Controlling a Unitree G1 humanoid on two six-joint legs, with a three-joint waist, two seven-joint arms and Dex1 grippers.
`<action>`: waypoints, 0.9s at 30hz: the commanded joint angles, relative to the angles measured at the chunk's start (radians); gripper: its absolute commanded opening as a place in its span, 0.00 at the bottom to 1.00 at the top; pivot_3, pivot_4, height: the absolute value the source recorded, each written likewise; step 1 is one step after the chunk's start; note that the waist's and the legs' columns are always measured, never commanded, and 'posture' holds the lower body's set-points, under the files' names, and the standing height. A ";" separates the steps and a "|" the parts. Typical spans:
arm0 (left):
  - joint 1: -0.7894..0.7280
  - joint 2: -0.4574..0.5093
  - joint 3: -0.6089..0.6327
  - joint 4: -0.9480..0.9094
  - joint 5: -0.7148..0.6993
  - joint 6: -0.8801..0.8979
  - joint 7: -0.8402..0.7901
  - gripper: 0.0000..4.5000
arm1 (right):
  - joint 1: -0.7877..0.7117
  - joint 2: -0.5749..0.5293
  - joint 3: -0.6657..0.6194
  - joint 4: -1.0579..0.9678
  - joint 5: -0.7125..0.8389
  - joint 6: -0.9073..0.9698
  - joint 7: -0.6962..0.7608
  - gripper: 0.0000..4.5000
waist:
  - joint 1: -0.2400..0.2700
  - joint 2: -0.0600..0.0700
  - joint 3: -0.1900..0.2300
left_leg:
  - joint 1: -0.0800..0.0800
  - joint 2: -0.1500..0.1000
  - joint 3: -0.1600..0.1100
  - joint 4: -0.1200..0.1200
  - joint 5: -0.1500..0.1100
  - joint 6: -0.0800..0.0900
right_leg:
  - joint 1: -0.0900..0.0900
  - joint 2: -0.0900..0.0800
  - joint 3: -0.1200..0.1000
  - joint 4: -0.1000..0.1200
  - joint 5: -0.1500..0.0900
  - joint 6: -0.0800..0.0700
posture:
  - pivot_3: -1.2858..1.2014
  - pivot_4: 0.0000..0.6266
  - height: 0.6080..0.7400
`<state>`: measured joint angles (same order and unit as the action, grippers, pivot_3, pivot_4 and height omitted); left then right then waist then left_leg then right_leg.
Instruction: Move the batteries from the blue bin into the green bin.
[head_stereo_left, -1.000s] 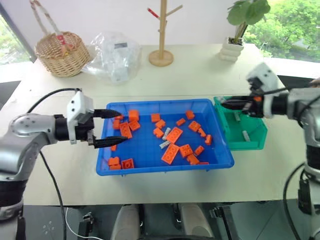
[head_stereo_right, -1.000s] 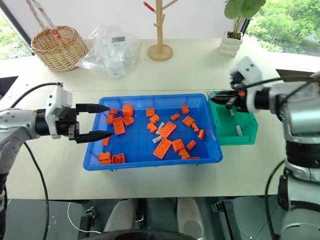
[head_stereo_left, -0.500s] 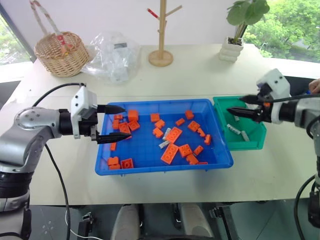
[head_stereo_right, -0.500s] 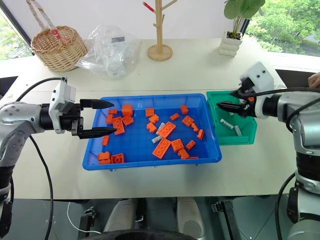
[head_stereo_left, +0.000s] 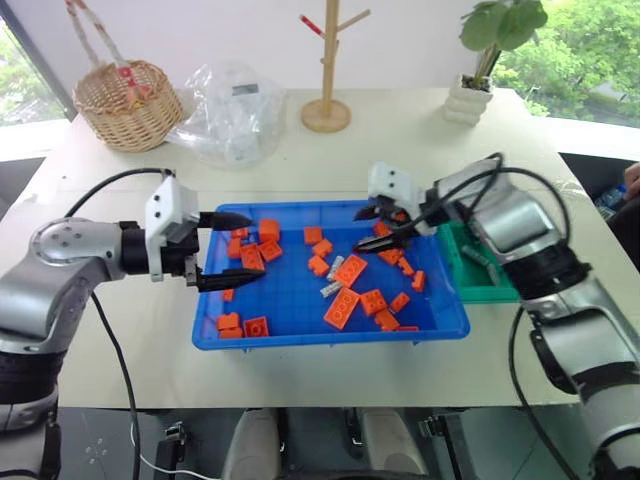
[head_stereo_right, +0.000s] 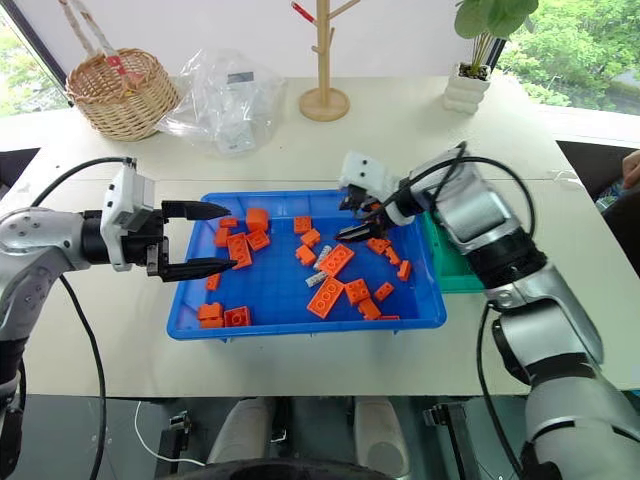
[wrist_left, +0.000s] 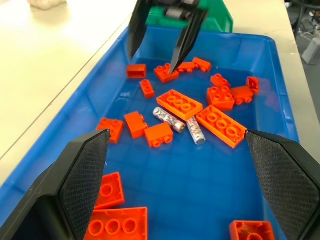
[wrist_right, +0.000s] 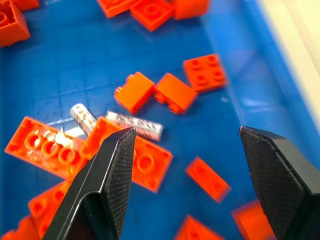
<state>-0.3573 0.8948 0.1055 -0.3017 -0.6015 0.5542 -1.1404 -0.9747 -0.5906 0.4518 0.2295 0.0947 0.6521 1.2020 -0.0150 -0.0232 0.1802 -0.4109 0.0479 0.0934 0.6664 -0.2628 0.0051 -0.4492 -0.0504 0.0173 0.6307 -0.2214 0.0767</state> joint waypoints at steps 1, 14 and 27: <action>0.012 0.017 0.056 -0.047 -0.022 0.010 0.022 1.00 | -0.016 0.036 -0.011 -0.071 0.006 0.106 -0.029 0.75 | 0.001 0.000 0.000 | 0.000 0.000 0.000 0.000 0.000 0.000 | 0.000 0.000 0.000 0.000 0.001 0.002 | 0.52 0.24 0.97; -0.004 -0.005 0.028 -0.019 -0.011 -0.012 0.024 1.00 | 0.105 0.110 -0.017 -0.349 0.059 0.470 -0.227 0.75 | 0.000 0.000 0.000 | 0.000 0.000 0.000 0.000 0.000 0.000 | 0.000 0.000 0.000 0.001 0.000 0.000 | 0.52 0.24 0.97; -0.052 -0.021 0.002 0.026 0.007 -0.031 0.000 1.00 | 0.143 0.077 0.099 -0.263 -0.038 0.294 -0.297 0.75 | -0.002 -0.001 0.000 | 0.000 0.000 0.000 0.000 0.000 0.000 | 0.000 0.001 0.000 0.000 0.000 0.000 | 0.52 0.24 0.97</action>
<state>-0.3984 0.8724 0.0990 -0.2695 -0.5980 0.5382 -1.1379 -0.8232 -0.5003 0.5412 -0.0398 0.0797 0.9823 0.9087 -0.0174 -0.0239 0.1798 -0.4106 0.0482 0.0930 0.6664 -0.2627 0.0049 -0.4492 -0.0497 0.0170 0.6311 -0.2215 0.0764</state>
